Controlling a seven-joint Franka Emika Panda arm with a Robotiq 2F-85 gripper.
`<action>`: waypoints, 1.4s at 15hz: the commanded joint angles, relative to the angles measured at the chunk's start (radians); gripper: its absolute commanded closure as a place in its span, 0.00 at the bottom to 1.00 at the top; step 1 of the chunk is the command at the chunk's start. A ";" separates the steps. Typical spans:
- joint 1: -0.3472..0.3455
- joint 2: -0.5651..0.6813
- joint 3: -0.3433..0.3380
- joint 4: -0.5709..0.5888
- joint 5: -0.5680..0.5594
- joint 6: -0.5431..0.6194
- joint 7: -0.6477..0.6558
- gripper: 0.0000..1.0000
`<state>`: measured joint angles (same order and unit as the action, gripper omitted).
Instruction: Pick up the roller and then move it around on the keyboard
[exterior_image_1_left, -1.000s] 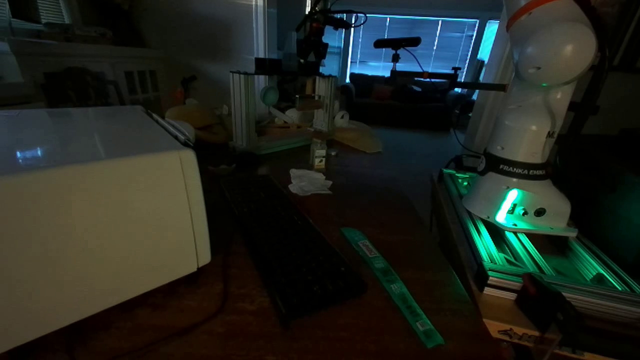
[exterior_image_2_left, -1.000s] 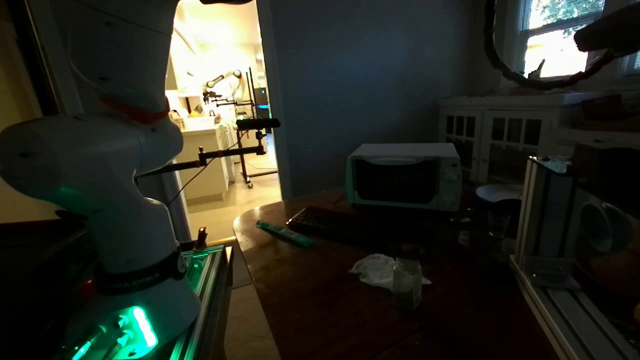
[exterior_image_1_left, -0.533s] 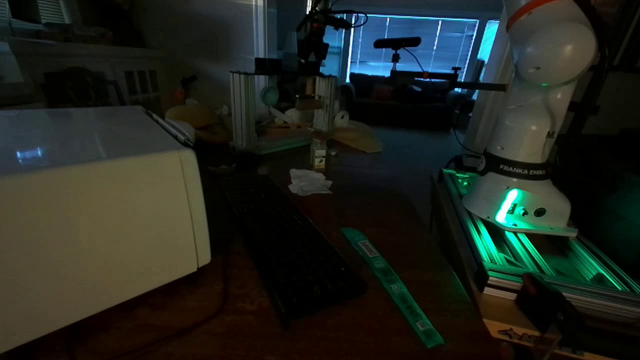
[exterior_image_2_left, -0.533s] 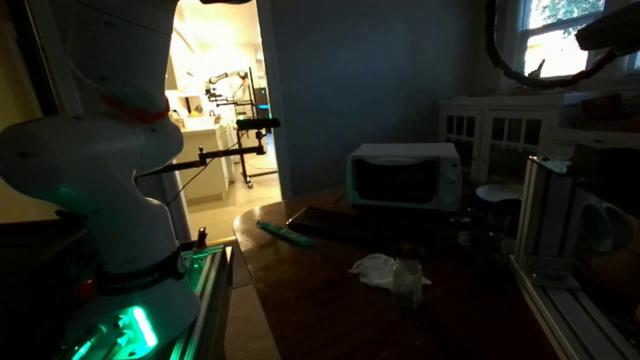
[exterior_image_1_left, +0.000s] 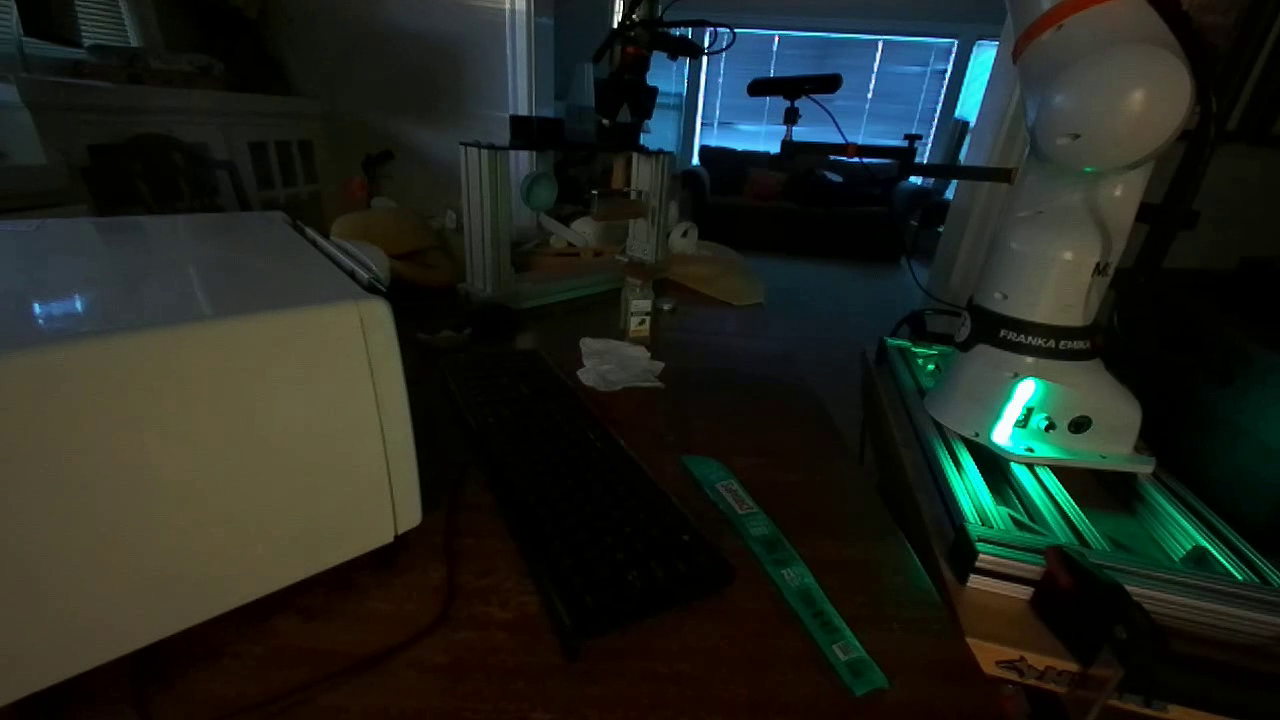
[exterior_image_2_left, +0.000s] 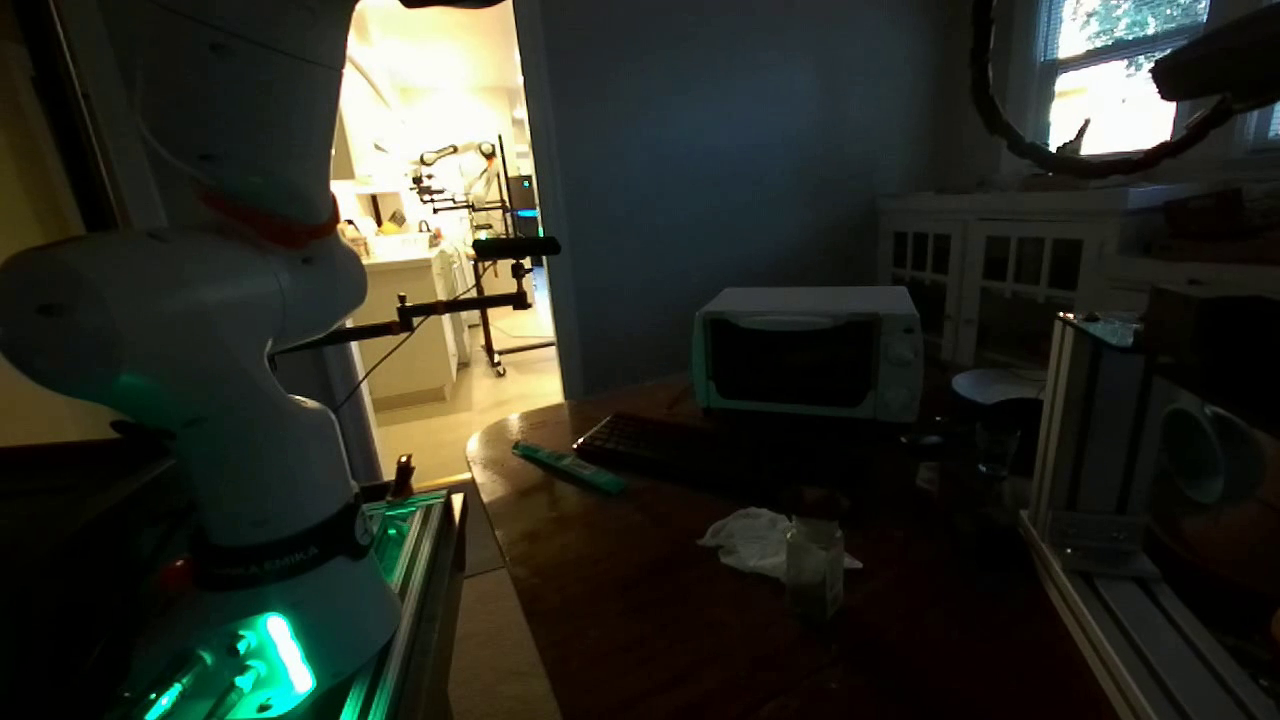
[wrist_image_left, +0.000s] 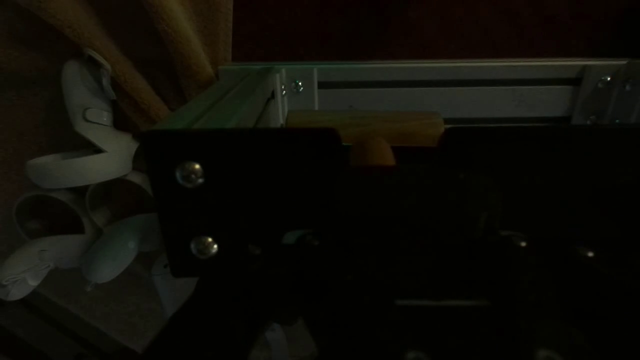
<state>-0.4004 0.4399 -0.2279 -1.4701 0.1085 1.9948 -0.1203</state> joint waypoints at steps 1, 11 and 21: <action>-0.015 0.016 0.001 0.032 0.018 -0.035 0.007 0.56; -0.014 0.016 -0.011 0.036 0.004 -0.041 0.048 0.56; 0.002 -0.062 -0.020 -0.002 -0.022 -0.092 0.066 0.67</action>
<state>-0.4003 0.4277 -0.2331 -1.4653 0.1058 1.9602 -0.0654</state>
